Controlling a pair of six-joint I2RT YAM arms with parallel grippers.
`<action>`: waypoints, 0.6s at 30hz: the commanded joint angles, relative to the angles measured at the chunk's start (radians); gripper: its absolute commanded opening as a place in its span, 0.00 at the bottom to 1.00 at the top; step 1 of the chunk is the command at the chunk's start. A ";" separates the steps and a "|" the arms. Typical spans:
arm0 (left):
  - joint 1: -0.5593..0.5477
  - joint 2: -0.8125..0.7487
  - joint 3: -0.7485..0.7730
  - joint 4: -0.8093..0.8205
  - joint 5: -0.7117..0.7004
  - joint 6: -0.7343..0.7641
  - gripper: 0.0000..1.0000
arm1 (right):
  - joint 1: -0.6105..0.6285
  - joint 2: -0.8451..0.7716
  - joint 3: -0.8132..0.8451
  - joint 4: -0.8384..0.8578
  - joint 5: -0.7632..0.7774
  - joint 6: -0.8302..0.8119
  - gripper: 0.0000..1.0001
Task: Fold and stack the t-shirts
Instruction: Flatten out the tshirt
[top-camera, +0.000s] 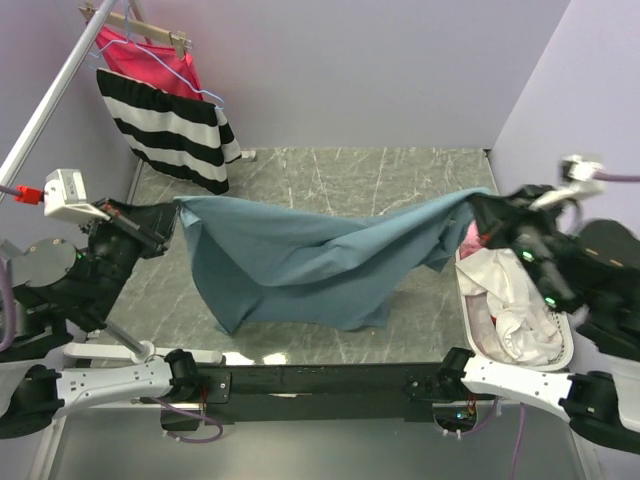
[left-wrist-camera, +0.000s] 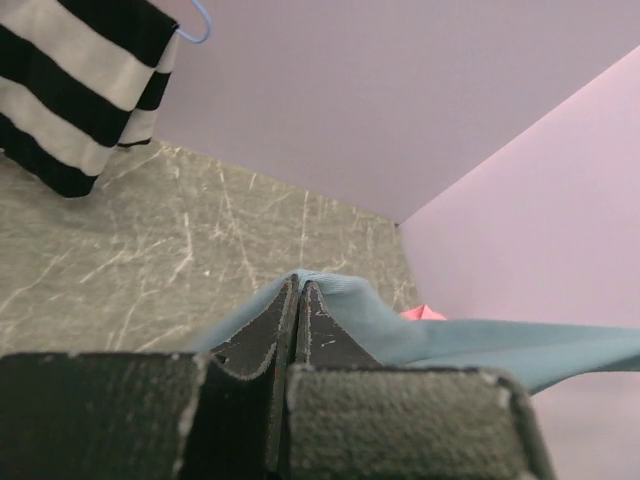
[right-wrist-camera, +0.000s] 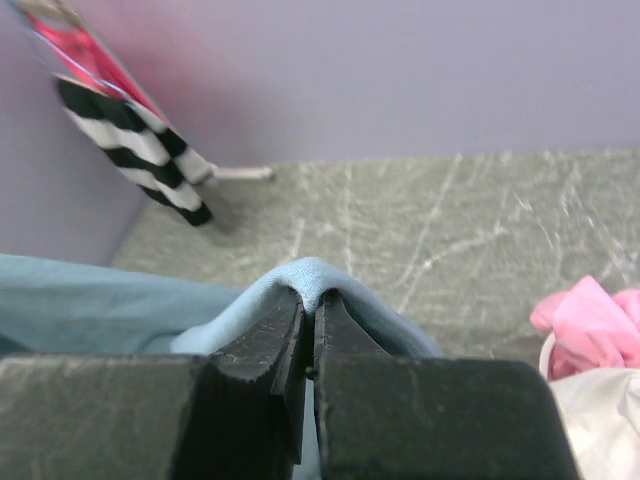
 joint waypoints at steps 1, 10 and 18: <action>0.004 -0.049 0.020 -0.090 0.022 0.011 0.01 | -0.002 -0.110 0.060 0.050 -0.085 -0.066 0.00; 0.006 -0.021 0.099 -0.049 -0.158 0.131 0.01 | -0.003 -0.109 0.044 0.103 -0.091 -0.124 0.03; 0.026 0.200 0.067 0.197 -0.321 0.359 0.01 | -0.082 0.196 -0.118 0.194 0.024 -0.132 0.01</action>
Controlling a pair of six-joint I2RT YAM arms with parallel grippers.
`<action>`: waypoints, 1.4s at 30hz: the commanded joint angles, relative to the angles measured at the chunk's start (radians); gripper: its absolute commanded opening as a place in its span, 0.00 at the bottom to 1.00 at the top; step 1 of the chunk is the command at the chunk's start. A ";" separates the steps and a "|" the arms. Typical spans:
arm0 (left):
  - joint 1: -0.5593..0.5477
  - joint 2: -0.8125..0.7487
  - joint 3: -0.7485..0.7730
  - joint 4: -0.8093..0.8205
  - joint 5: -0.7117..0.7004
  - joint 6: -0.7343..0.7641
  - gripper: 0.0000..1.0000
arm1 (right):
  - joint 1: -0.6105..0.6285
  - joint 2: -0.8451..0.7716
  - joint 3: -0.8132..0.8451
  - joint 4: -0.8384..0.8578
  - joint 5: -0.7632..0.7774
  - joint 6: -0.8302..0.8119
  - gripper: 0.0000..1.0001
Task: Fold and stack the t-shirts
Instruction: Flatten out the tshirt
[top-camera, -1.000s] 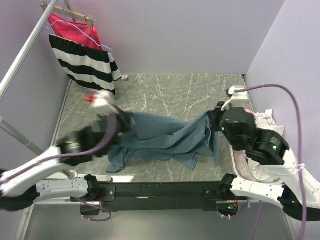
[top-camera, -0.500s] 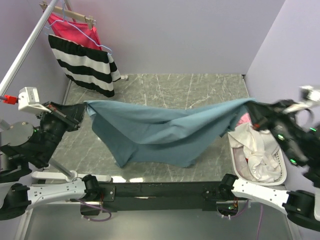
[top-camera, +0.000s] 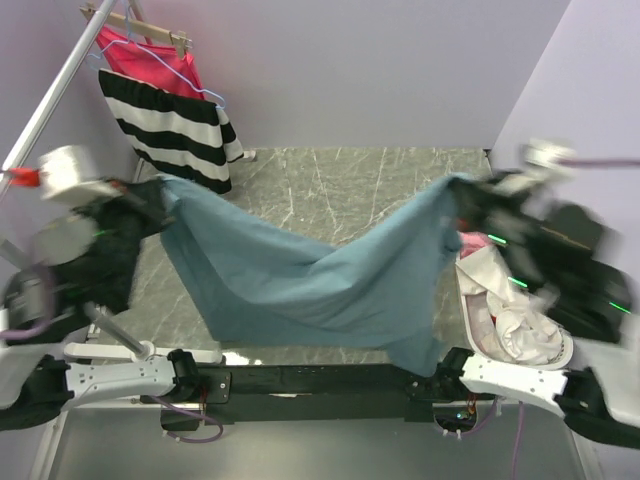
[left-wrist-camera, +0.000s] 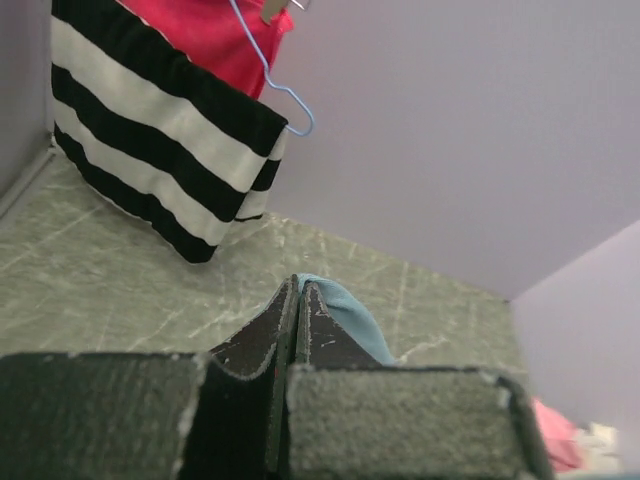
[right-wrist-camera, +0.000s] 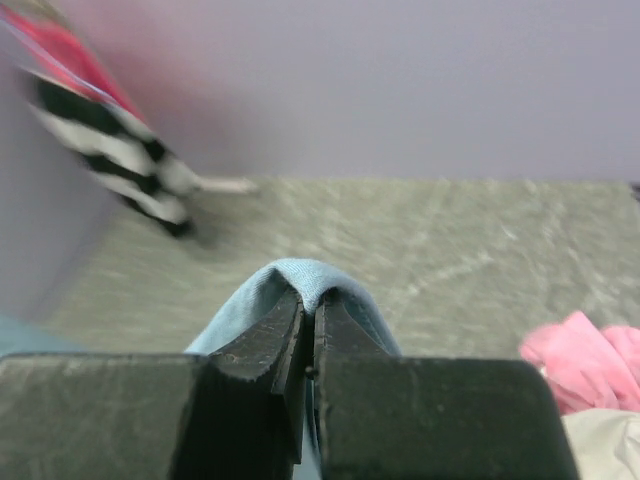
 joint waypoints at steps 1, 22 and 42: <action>0.045 0.128 -0.052 0.192 -0.051 0.173 0.01 | -0.118 0.255 -0.119 0.088 0.004 -0.008 0.00; 0.989 0.648 -0.323 0.427 0.884 0.024 0.01 | -0.561 0.647 -0.205 0.150 -0.440 -0.015 0.00; 0.992 0.684 -0.590 0.383 0.925 -0.055 0.01 | -0.321 0.576 -0.540 -0.028 -0.763 0.127 0.65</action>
